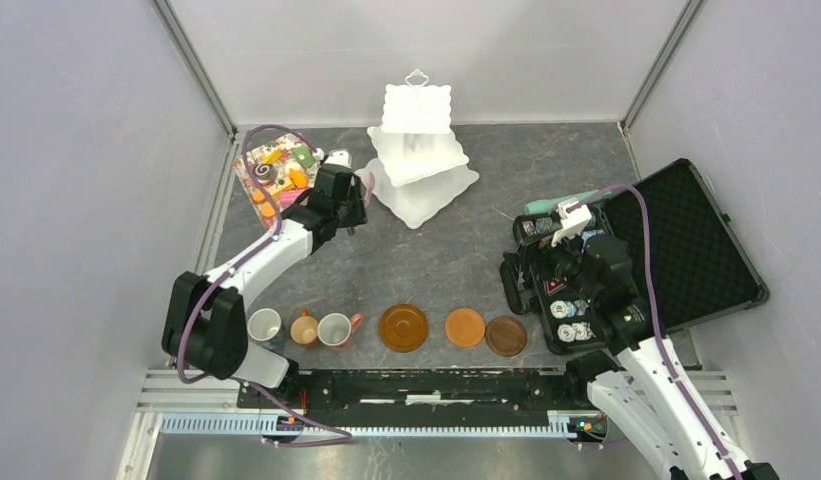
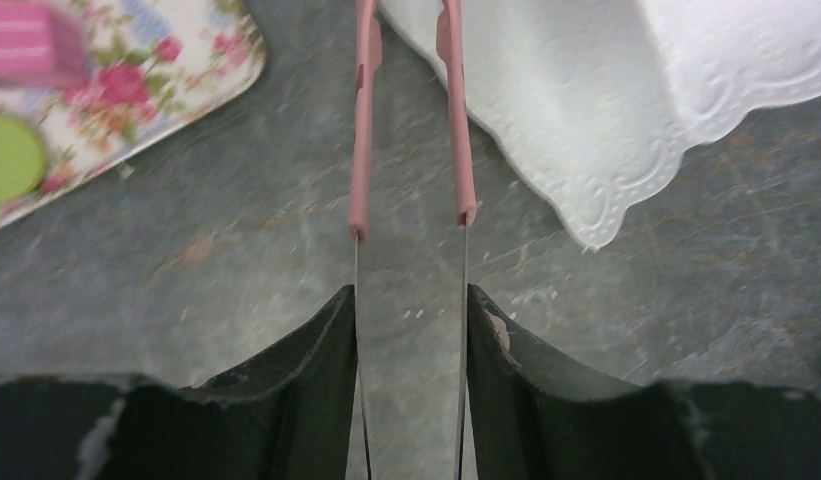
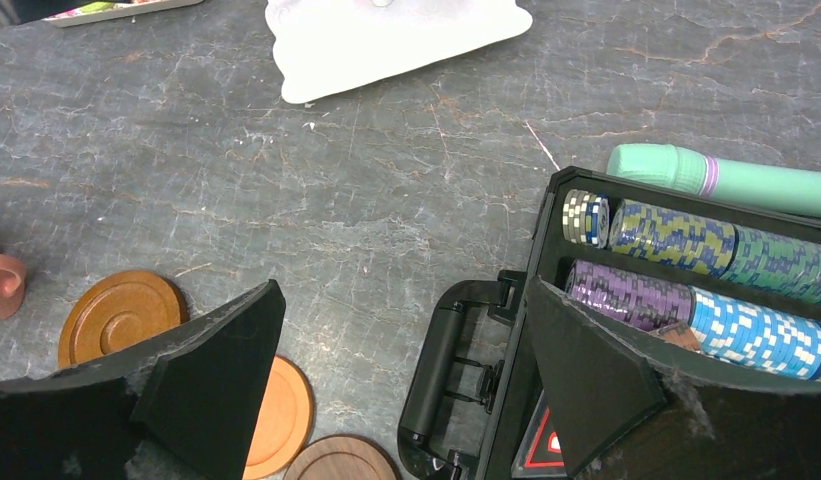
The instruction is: Serve the afternoon tea
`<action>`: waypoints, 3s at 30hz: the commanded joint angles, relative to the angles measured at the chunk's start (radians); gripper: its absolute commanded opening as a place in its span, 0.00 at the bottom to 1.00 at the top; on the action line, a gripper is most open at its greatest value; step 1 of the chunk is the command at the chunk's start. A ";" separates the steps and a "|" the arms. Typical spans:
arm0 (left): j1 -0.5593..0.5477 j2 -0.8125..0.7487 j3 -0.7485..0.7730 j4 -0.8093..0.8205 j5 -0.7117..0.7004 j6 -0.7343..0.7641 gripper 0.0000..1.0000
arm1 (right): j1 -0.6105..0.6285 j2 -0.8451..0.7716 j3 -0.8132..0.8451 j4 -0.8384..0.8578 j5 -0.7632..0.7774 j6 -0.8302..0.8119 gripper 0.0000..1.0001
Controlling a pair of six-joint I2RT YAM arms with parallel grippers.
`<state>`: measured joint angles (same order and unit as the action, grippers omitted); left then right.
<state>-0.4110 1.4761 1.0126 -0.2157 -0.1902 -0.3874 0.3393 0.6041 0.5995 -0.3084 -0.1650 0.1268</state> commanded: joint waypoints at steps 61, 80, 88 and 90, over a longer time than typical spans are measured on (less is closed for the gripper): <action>0.498 -0.028 0.182 -0.358 0.221 -0.412 0.53 | -0.002 -0.013 0.001 0.038 -0.019 0.006 0.98; 0.511 -0.001 0.156 -0.331 0.245 -0.570 0.53 | -0.002 -0.021 -0.010 0.041 -0.009 0.007 0.98; 0.539 0.019 0.154 -0.337 0.270 -0.515 0.53 | -0.002 -0.019 -0.008 0.043 -0.019 0.011 0.98; 0.558 0.029 0.152 -0.325 0.276 -0.494 0.53 | -0.002 -0.021 -0.001 0.035 -0.015 0.006 0.98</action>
<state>0.1101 1.5101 1.1690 -0.5560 0.0822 -0.9150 0.3393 0.5900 0.5903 -0.3027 -0.1814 0.1307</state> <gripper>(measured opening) 0.536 0.979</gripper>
